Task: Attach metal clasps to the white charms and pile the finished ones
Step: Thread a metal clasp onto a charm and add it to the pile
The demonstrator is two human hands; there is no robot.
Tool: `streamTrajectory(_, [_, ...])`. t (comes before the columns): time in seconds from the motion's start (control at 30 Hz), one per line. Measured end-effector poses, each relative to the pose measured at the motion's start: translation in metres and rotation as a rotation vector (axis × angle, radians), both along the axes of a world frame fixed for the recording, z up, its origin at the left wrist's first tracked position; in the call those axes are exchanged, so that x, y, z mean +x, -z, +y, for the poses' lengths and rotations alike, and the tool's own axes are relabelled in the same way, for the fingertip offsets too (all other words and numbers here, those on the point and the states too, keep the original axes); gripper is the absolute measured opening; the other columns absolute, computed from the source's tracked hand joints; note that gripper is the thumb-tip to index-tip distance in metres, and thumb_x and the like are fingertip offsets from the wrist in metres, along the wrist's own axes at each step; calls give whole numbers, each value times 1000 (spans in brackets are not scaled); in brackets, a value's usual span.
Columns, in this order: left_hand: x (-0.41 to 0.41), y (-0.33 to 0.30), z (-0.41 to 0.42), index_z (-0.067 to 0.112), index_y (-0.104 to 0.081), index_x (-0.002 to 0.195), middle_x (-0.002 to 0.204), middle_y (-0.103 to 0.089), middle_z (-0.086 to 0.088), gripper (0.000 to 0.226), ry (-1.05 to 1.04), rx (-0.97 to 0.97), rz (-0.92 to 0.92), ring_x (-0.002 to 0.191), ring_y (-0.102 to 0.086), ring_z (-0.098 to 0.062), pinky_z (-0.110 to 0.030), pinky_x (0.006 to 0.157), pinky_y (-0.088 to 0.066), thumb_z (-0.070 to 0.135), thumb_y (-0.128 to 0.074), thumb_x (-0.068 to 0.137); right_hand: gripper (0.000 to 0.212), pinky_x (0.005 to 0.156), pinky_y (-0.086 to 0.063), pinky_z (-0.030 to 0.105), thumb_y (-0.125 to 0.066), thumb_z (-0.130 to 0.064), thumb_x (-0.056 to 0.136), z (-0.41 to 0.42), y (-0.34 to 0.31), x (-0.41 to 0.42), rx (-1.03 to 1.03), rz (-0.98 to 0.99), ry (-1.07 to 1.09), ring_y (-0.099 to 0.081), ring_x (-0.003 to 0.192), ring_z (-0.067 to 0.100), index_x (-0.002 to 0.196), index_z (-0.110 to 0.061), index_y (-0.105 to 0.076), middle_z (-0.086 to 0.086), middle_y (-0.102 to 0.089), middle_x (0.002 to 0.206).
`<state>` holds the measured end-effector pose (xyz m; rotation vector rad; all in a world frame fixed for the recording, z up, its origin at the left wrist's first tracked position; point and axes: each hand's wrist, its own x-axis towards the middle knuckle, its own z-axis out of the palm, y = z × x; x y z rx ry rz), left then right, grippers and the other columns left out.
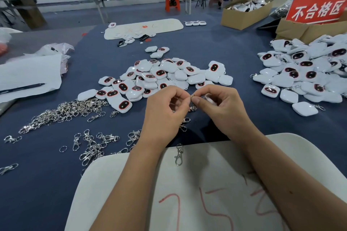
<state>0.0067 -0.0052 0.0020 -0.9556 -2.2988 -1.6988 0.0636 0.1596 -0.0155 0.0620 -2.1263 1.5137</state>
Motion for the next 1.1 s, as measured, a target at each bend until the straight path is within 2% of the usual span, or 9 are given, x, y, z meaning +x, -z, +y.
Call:
streamTrajectory(0.1, [-3, 1, -4, 20, -70, 84, 77, -68, 11, 13, 16, -58, 80, 75, -65, -15, -23, 66, -51, 9, -68, 90, 12, 61, -37, 19, -75, -7, 94, 0, 1, 0, 51, 14, 11, -45, 60, 4, 87, -18, -75, -16, -62, 68])
streamTrajectory(0.17, [-5, 3, -6, 19, -69, 83, 77, -66, 11, 12, 18, -98, 144, 75, -63, -15, -27, 66, -50, 10, -67, 91, 11, 66, -38, 11, -74, -2, 93, -2, 1, 0, 119, 37, 26, -54, 66, 3, 88, -12, -75, -17, -64, 73])
streamTrajectory(0.3, [-4, 5, -5, 20, -68, 83, 77, -63, 11, 13, -4, -142, 222, 76, -59, -15, -22, 64, -45, 10, -65, 91, 14, 75, -44, 19, -74, 3, 90, -5, -2, 0, 230, 82, 56, -61, 78, 10, 87, -10, -76, -9, -68, 80])
streamTrajectory(0.47, [-1, 7, -1, 19, -65, 84, 78, -62, 10, 12, -22, -148, 214, 75, -58, -14, -22, 63, -44, 10, -64, 92, 12, 72, -52, 33, -76, 4, 89, -7, -5, 1, 403, 175, 139, -64, 78, 15, 86, -8, -77, -6, -68, 82])
streamTrajectory(0.6, [0, 7, 1, 19, -64, 86, 79, -62, 8, 12, -34, -129, 204, 76, -58, -14, -20, 63, -44, 12, -62, 95, 13, 69, -51, 42, -76, 5, 89, -9, -4, 0, 452, 218, 203, -64, 78, 22, 87, -8, -77, -2, -69, 83])
streamTrajectory(0.73, [1, 6, 2, 18, -63, 88, 80, -63, 7, 12, -35, -106, 192, 77, -59, -13, -16, 64, -44, 11, -61, 97, 10, 69, -52, 43, -74, 2, 92, -9, -5, 1, 485, 265, 239, -65, 79, 22, 88, -7, -76, 1, -70, 86])
streamTrajectory(0.83, [1, 6, 2, 17, -62, 89, 80, -65, 6, 12, -47, -97, 182, 77, -62, -12, -21, 66, -46, 10, -59, 98, 9, 68, -52, 43, -74, 1, 93, -11, -6, 1, 503, 298, 271, -66, 78, 23, 88, -6, -76, 3, -70, 86])
streamTrajectory(0.97, [1, 4, 3, 15, -63, 88, 76, -64, 5, 15, -45, -64, 157, 71, -62, -5, -9, 63, -42, 6, -59, 99, 8, 69, -52, 41, -74, 1, 93, -14, -7, 2, 492, 316, 297, -66, 77, 23, 87, -5, -76, 3, -70, 85])
streamTrajectory(1.1, [2, 4, 4, 18, -65, 88, 73, -65, 8, 16, -44, -29, 133, 71, -64, -6, -18, 65, -47, 6, -60, 99, 8, 71, -53, 36, -75, 1, 92, -16, -8, 4, 382, 313, 302, -67, 80, 18, 87, -5, -77, 1, -72, 84])
